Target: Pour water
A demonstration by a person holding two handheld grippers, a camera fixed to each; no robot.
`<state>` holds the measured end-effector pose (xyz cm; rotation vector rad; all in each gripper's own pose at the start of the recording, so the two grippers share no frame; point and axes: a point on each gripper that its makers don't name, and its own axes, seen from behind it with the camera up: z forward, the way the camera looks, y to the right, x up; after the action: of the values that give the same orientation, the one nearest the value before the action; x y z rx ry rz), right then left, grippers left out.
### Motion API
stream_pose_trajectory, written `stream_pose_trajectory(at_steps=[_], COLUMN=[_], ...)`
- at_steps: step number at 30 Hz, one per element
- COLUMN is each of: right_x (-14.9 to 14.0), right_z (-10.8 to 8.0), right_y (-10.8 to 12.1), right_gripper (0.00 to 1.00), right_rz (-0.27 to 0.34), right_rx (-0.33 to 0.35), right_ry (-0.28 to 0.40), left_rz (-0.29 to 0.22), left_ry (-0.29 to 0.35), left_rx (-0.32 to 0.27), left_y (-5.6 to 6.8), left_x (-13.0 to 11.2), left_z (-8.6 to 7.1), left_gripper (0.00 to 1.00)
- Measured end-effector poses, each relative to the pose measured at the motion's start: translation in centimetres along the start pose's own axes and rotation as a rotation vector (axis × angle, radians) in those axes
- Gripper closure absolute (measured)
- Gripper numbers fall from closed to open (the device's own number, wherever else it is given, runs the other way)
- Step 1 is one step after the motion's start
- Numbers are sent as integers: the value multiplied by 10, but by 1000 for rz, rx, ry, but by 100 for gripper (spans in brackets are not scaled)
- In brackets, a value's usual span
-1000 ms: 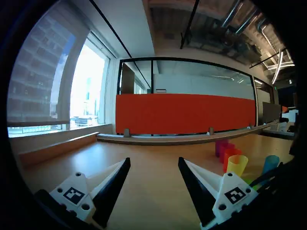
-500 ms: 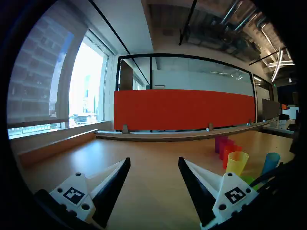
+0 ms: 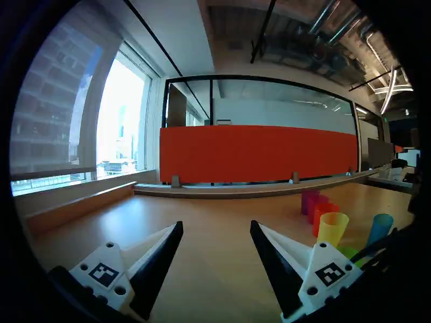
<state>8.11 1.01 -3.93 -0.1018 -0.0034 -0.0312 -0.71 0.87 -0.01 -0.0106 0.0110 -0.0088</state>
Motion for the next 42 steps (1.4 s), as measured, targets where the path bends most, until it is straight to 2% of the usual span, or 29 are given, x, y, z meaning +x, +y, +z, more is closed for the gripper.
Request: stream_pose_trajectory(at_steps=[9,18,24,33,42], right_x=[0,-18,-32,-37,-53], right_z=[5,12,17,28,29], right_y=[-4,-15,-21,-25,-25], right_gripper=[0,0,0,0,0], right_rz=[-12,22,8,21,6], right_rx=[21,63,85,77,78], right_ry=[31,31,28,30,15], left_rz=[1,1,1,1,1], left_ry=[0,0,0,0,0], left_rx=[0,0,0,0,0], left_y=[1,0,0,0,0], left_x=[-1,-1,-1,-1,-1], left_z=[0,0,0,0,0], left_gripper=[8,8,8,8,8])
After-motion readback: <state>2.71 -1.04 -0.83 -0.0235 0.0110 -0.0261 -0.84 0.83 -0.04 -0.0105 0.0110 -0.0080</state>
